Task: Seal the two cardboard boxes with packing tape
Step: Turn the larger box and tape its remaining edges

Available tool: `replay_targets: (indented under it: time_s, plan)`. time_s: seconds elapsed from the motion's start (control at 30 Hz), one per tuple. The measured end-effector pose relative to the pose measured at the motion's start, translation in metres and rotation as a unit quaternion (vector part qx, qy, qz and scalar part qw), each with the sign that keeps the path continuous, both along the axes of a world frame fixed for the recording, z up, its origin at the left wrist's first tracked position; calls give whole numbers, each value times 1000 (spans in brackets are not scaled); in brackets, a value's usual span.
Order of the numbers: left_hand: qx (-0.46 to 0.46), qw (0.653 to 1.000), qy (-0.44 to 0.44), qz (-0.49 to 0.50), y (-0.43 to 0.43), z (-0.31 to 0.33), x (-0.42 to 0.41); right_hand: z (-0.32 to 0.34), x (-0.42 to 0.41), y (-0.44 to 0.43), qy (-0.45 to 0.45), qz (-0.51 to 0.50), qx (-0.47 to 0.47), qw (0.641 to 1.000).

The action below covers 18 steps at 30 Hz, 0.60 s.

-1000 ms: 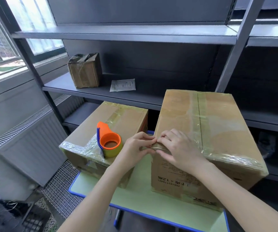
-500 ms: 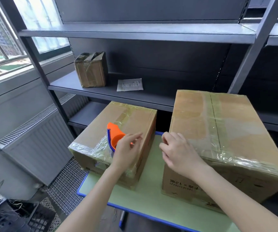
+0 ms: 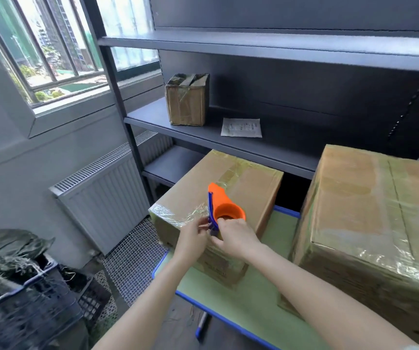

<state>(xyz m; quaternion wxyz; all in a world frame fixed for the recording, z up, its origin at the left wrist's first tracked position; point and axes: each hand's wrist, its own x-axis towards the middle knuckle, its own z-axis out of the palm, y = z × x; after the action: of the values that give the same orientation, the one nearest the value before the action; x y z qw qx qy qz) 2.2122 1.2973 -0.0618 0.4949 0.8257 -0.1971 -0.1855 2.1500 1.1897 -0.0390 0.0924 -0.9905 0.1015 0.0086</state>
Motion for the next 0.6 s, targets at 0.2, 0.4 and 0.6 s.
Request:
replay_targets:
  time_s: [0.2,0.4,0.6]
  plan:
    - [-29,998,39,29,5,-5,9,-8,12,1,-32,-40,40,998]
    - [-170,959,221,57,1,19,15,29,-3,-10,-94,-34,338,936]
    - [-282,952,108,-41,-24,82,-23,78,-40,-30,-162,-82,318,931]
